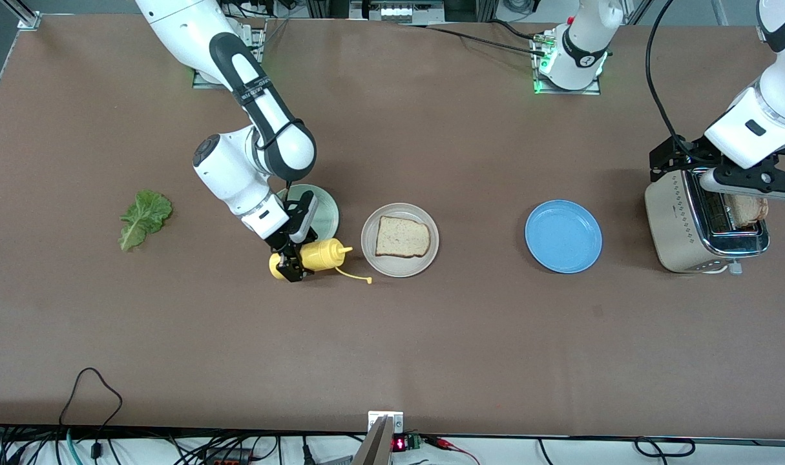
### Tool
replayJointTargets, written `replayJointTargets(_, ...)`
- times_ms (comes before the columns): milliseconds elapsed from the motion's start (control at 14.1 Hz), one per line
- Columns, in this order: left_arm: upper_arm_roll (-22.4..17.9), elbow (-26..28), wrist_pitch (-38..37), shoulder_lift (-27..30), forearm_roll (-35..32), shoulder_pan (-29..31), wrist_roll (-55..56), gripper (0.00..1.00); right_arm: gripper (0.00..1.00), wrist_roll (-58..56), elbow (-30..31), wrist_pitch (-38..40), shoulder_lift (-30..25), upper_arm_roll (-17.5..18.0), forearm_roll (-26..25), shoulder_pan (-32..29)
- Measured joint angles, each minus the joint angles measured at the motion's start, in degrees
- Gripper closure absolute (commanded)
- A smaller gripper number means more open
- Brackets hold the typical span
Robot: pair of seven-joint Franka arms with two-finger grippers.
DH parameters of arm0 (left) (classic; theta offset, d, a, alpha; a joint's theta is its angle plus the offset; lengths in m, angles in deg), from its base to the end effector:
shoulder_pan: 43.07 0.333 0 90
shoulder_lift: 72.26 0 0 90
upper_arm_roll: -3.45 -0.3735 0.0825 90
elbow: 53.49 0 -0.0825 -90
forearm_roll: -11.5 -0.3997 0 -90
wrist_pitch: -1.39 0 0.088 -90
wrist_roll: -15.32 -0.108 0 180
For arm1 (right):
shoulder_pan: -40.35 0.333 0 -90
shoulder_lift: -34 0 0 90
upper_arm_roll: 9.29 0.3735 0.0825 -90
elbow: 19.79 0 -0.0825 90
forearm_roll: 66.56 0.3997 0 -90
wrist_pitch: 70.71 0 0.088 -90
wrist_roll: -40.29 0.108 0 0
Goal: Make sandwich in beige plate with both arms
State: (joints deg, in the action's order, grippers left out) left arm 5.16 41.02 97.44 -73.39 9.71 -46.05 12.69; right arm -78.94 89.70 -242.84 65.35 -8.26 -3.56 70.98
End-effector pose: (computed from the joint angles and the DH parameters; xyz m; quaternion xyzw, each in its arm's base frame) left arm 0.5828 -0.0446 0.6403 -0.9977 0.0654 -0.0039 0.0152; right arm 0.6147 0.3018 0.2791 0.6717 0.6722 0.3113 0.0047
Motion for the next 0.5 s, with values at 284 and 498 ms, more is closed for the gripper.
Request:
replayJointTargets(284,0.00,0.00,0.00,0.00,0.00,0.00,0.00,0.00,0.86,0.40,-1.80,9.04,-0.17,-3.87,-4.24,1.36)
replayJointTargets(498,0.00,0.00,0.00,0.00,0.00,0.00,0.00,0.00,0.86,7.98,-3.67,14.86,-0.32,-9.12,-15.08,3.86)
